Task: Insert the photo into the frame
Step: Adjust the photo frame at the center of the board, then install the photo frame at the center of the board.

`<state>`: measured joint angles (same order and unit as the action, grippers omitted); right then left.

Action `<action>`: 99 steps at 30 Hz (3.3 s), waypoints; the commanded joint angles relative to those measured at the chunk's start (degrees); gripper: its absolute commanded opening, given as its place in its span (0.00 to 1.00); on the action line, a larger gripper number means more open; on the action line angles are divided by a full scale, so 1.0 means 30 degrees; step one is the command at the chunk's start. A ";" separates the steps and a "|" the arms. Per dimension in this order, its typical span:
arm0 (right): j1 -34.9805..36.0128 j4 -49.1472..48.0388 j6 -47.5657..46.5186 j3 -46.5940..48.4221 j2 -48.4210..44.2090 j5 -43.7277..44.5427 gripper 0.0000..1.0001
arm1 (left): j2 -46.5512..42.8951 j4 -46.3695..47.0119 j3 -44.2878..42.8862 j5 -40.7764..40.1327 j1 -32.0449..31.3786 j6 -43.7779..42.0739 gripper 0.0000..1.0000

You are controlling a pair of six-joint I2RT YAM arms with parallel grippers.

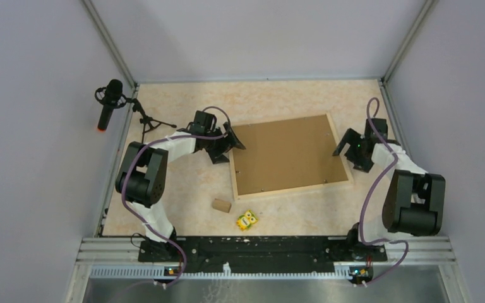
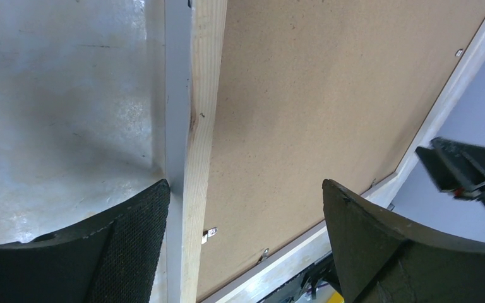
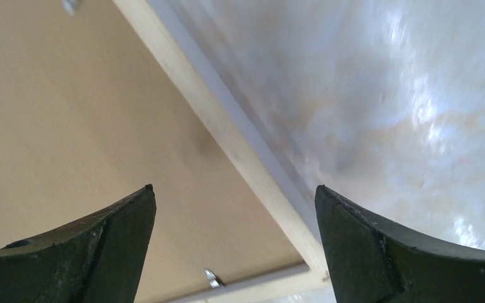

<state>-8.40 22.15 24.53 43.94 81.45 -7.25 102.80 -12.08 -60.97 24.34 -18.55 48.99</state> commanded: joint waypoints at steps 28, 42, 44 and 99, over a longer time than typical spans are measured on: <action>0.2479 0.2710 0.1723 1.1012 1.0194 0.4138 0.81 | 0.0994 0.1010 0.0050 0.1498 -0.0175 0.1139 0.89; 0.2453 0.3001 0.1611 1.2162 1.0963 0.4724 0.70 | 0.0902 0.0953 0.0054 0.1382 -0.0132 0.1084 0.89; 0.2475 0.3008 0.1464 1.2235 1.1065 0.4487 0.69 | 0.0933 0.0975 0.0054 0.1438 -0.0146 0.1072 0.89; 0.4823 0.6045 0.5797 0.2255 -0.1924 0.6540 0.88 | -0.4727 0.0957 -0.0279 -0.5746 -0.0902 -0.3118 0.97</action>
<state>6.39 38.04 29.23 58.15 83.07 21.63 95.02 -13.45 -62.35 12.56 -19.33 43.42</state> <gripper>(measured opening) 0.907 0.984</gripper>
